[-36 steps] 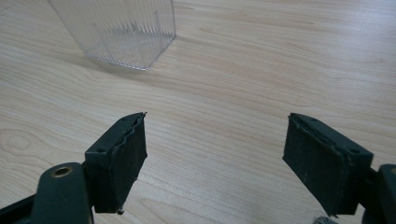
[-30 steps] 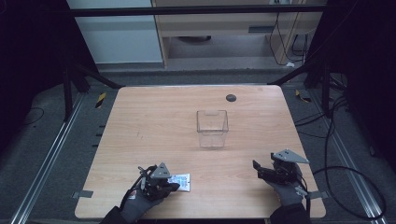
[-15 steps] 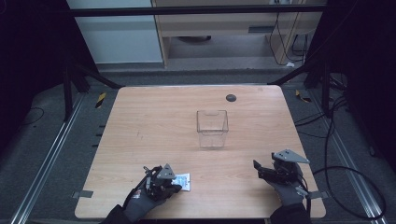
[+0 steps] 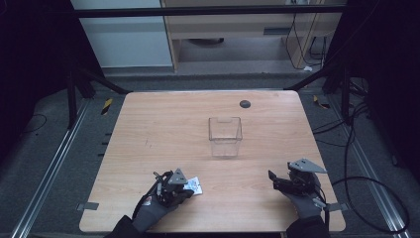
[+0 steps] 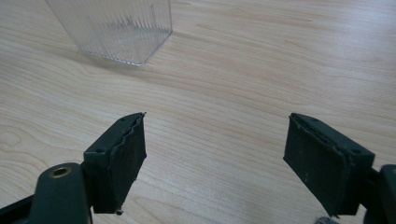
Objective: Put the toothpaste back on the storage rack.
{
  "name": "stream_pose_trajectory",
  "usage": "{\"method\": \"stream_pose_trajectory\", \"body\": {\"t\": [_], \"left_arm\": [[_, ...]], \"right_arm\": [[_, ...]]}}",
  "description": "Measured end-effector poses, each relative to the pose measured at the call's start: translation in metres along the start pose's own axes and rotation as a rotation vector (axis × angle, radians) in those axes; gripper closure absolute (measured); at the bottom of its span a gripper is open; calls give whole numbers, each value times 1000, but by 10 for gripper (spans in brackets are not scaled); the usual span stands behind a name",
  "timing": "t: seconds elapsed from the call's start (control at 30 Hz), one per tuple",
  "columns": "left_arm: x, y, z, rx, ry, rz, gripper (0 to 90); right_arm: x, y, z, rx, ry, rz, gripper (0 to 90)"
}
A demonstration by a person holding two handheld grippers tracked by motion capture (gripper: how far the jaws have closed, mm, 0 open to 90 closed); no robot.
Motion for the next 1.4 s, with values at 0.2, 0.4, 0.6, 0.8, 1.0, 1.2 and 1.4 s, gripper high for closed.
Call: {"method": "stream_pose_trajectory", "body": {"t": [0.2,0.4,0.6,0.8,1.0,1.2,1.4], "left_arm": [[-1,2,-5,-14,23,17,891],[-3,4,-13,-33,50,30,891],[-4,5,-16,-47,78,37,891],[-5,6,-17,-55,84,38,891],[-4,7,-12,-40,70,17,891],[-2,6,-14,-41,91,-1,891],[-3,6,-17,-43,120,8,891]], "right_arm": [[1,0,0,0,-1,-3,205],[1,0,-1,0,3,-8,204],[2,0,-1,-9,1,-7,203],[2,0,-1,-9,0,-9,202],[2,0,-1,-9,0,-11,202],[2,0,-2,-3,5,-16,201],[2,0,-2,-1,5,-18,199]]}}
Point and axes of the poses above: each handheld gripper's, and its own axes: x roughly forward along the jaws, y roughly out of its top, z roughly to its right, the point moved 4 cm from there along x, roughly forward along the jaws, and after that the axes turned 4 degrees about -y, right-handed, at the moved point
